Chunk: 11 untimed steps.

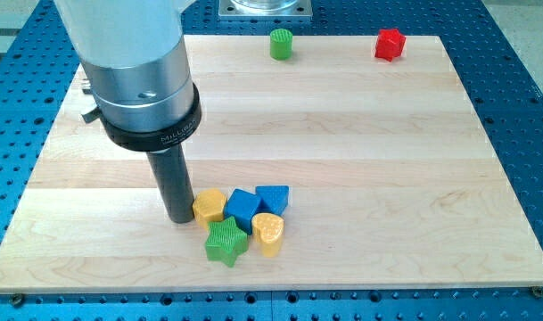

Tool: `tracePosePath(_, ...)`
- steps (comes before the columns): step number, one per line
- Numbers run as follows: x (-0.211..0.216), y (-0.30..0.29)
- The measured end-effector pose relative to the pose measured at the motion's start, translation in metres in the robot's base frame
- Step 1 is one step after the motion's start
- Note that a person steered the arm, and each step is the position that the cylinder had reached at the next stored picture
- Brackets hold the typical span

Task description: Place the arm at the top left corner of the board

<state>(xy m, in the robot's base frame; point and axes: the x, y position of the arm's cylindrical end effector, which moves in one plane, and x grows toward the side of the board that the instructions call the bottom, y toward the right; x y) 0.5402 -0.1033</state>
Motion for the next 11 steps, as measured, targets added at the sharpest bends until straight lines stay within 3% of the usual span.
tracePosePath(2, -0.084, -0.079)
tracePosePath(3, -0.118, -0.086)
tracePosePath(6, -0.133, -0.083)
tracePosePath(7, -0.152, -0.13)
tracePosePath(9, -0.268, -0.145)
tracePosePath(11, -0.329, -0.19)
